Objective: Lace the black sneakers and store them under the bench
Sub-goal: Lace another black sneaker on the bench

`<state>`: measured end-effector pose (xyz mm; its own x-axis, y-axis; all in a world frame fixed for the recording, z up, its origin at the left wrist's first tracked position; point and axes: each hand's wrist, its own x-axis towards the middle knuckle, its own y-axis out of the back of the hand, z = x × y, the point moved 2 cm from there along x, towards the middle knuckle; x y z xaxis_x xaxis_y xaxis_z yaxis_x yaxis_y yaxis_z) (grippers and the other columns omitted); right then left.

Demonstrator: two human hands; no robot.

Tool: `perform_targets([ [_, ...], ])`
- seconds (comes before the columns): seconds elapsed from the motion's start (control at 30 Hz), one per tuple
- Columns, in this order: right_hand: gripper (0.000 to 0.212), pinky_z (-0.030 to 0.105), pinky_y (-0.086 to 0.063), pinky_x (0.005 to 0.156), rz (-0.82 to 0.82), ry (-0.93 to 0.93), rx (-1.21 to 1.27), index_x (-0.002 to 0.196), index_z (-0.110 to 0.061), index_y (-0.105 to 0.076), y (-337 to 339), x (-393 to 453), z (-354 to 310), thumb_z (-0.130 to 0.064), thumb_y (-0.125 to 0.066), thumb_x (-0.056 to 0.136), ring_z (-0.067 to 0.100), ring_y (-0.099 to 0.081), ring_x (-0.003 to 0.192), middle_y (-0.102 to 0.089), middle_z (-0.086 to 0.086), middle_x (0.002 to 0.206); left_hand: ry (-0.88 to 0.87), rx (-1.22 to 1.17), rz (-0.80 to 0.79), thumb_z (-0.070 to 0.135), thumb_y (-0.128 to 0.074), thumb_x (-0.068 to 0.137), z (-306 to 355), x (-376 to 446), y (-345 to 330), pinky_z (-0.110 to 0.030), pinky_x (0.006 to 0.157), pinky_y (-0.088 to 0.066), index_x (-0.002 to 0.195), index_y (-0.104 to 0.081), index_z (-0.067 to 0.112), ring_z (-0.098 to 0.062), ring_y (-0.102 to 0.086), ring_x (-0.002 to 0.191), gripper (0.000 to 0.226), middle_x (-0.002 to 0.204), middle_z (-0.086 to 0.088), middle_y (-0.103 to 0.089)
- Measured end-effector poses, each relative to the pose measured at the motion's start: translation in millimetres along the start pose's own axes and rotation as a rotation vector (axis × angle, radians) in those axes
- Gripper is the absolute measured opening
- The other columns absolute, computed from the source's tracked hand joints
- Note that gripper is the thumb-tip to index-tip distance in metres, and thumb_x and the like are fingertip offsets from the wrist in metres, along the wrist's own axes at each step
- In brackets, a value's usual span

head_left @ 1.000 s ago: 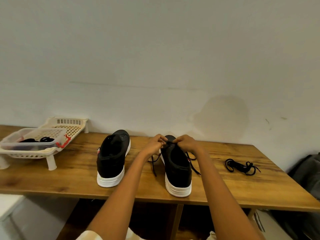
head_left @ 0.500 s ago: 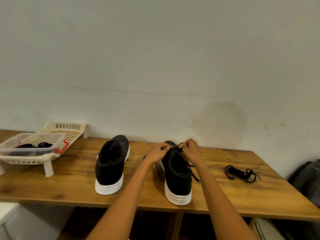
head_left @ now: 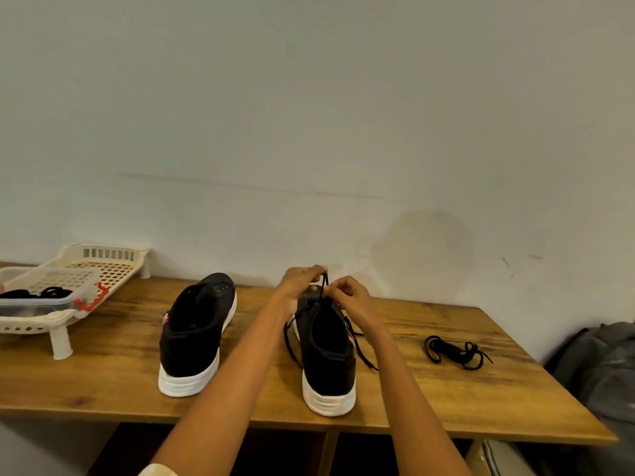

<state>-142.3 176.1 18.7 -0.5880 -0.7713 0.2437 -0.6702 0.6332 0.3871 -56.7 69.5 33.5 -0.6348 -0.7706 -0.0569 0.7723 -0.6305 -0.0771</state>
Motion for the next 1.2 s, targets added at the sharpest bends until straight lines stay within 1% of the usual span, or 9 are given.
perform_targets([
  [0.13,0.022,0.008,-0.037,0.063,-0.040,0.116,-0.341,0.101,-0.018,-0.075,2,-4,-4,-0.032,-0.065,0.087,0.004,-0.054,0.080,-0.066,-0.006,0.093,0.084,-0.064,0.015,0.032,-0.070,0.083,-5,-2,-2,-0.025,0.063,-0.039,0.085,-0.066,0.012,-0.012,-0.042,0.058,0.021,0.076,0.000,-0.053],
  [0.33,0.030,0.027,-0.040,0.058,0.050,0.046,-0.305,0.078,-0.012,-0.074,-10,1,-13,-0.040,-0.064,0.085,0.011,-0.056,0.060,-0.067,0.002,0.066,-0.011,-0.057,-0.044,0.031,-0.067,0.087,-6,-9,2,-0.023,0.068,-0.045,0.101,-0.069,0.009,-0.014,-0.054,0.070,0.027,0.082,-0.003,-0.061],
  [0.4,0.031,0.026,-0.037,0.056,0.127,0.038,-0.198,0.071,-0.009,-0.070,-7,3,-23,-0.034,-0.063,0.087,0.009,-0.049,0.053,-0.058,-0.001,0.056,-0.074,0.028,-0.057,0.036,-0.055,0.094,-6,-12,7,-0.025,0.074,-0.047,0.096,-0.069,0.015,-0.016,-0.059,0.081,0.025,0.095,-0.005,-0.064],
  [0.5,0.022,0.026,-0.046,0.073,0.314,0.001,0.149,0.076,-0.016,-0.073,6,8,-39,-0.033,-0.064,0.087,0.009,-0.061,0.078,-0.071,-0.004,0.078,-0.140,0.203,-0.189,0.038,-0.047,0.097,-11,-17,19,-0.033,0.092,-0.045,0.106,-0.068,0.015,-0.018,-0.060,0.101,0.032,0.110,-0.006,-0.066],
  [0.63,0.018,0.022,-0.048,0.068,0.196,-0.076,0.438,0.101,-0.014,-0.070,3,8,-34,-0.026,-0.058,0.093,0.010,-0.062,0.088,-0.070,0.000,0.093,-0.252,0.440,-0.237,0.019,-0.064,0.089,-18,-16,24,-0.019,0.083,-0.050,0.102,-0.071,0.006,-0.011,-0.065,0.090,0.020,0.098,-0.007,-0.071],
  [0.7,0.020,0.022,-0.051,0.068,0.096,-0.122,0.448,0.109,-0.012,-0.067,2,8,-28,-0.021,-0.055,0.095,0.013,-0.062,0.083,-0.069,0.002,0.094,-0.308,0.299,-0.111,0.014,-0.064,0.088,-6,-16,21,-0.012,0.069,-0.049,0.103,-0.070,0.001,-0.004,-0.062,0.072,0.020,0.084,-0.003,-0.069],
  [0.87,0.024,0.016,-0.050,0.074,-0.196,-0.036,-0.062,0.111,-0.012,-0.069,-5,2,-19,-0.022,-0.061,0.091,0.009,-0.061,0.080,-0.068,0.000,0.090,-0.231,-0.273,0.036,0.018,-0.067,0.086,19,-19,12,-0.021,0.062,-0.043,0.091,-0.071,0.015,-0.009,-0.051,0.063,0.008,0.076,0.007,-0.067],
  [0.97,0.018,0.011,-0.046,0.068,-0.064,0.061,-0.141,0.101,-0.013,-0.074,-8,4,-20,-0.023,-0.066,0.088,0.003,-0.062,0.077,-0.072,0.001,0.091,-0.250,-0.204,0.051,0.021,-0.062,0.090,14,-20,12,-0.022,0.065,-0.043,0.096,-0.071,0.016,-0.010,-0.052,0.068,0.012,0.081,0.006,-0.068],
  [1.2,0.010,0.017,-0.053,0.062,0.369,0.132,0.465,0.093,-0.013,-0.069,19,13,-51,-0.020,-0.062,0.091,0.008,-0.064,0.070,-0.069,-0.001,0.077,-0.300,0.415,-0.251,0.023,-0.055,0.095,-15,-21,24,-0.003,0.072,-0.045,0.106,-0.070,0.007,-0.002,-0.059,0.090,0.025,0.096,0.007,-0.066],
])
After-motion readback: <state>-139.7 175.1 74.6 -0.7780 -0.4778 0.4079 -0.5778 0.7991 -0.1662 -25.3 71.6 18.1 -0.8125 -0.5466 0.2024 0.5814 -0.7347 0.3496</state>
